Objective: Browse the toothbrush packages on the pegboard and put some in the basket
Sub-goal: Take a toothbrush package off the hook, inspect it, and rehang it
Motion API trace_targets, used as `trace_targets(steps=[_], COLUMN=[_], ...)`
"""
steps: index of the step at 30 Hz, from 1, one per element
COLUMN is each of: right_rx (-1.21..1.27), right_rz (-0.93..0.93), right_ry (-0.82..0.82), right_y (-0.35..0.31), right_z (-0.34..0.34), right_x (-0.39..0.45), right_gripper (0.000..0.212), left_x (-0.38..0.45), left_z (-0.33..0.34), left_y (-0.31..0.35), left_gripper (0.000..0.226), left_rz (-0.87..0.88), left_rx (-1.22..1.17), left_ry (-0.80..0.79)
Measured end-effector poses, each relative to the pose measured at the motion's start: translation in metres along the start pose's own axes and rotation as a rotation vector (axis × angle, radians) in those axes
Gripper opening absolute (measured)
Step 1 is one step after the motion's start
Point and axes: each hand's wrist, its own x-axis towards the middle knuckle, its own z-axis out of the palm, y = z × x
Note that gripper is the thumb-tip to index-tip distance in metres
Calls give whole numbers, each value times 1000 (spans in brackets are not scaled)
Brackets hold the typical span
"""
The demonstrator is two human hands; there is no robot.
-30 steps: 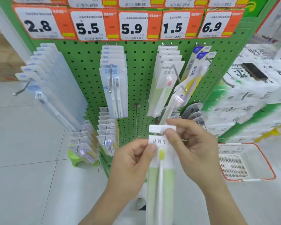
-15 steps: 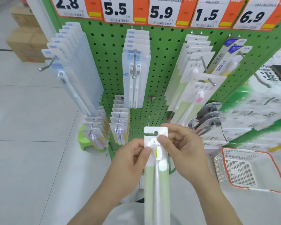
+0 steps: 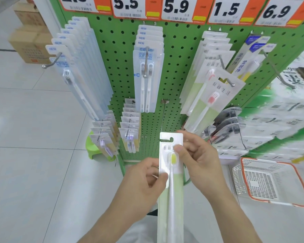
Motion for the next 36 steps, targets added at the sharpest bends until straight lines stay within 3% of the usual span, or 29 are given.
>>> trace_targets(steps=[9, 15, 19, 22, 28, 33, 36], right_rx=[-2, -29, 8, 9, -7, 99, 143], right_rz=[-8, 2, 37, 49, 106, 151, 163], right_ry=[-218, -91, -37, -56, -241, -164, -102], right_y=[-4, 4, 6, 4, 4, 10, 13], right_z=[-1, 3, 4, 4, -3, 2, 6], right_x=[-16, -22, -25, -29, -35, -40, -41], right_gripper=[29, 30, 32, 27, 34, 28, 29], left_x=[0, -5, -8, -13, -18, -20, -22], left_z=[-5, -5, -7, -8, -6, -7, -8], left_y=[-1, 1, -4, -10, -15, -17, -18], left_gripper=[9, 12, 14, 25, 19, 9, 10], left_rz=[-5, -40, -82, -65, -16, 22, -13], left_rx=[-73, -109, -85, -47, -27, -6, -45], left_ry=[100, 84, -27, -60, 5, 58, 9])
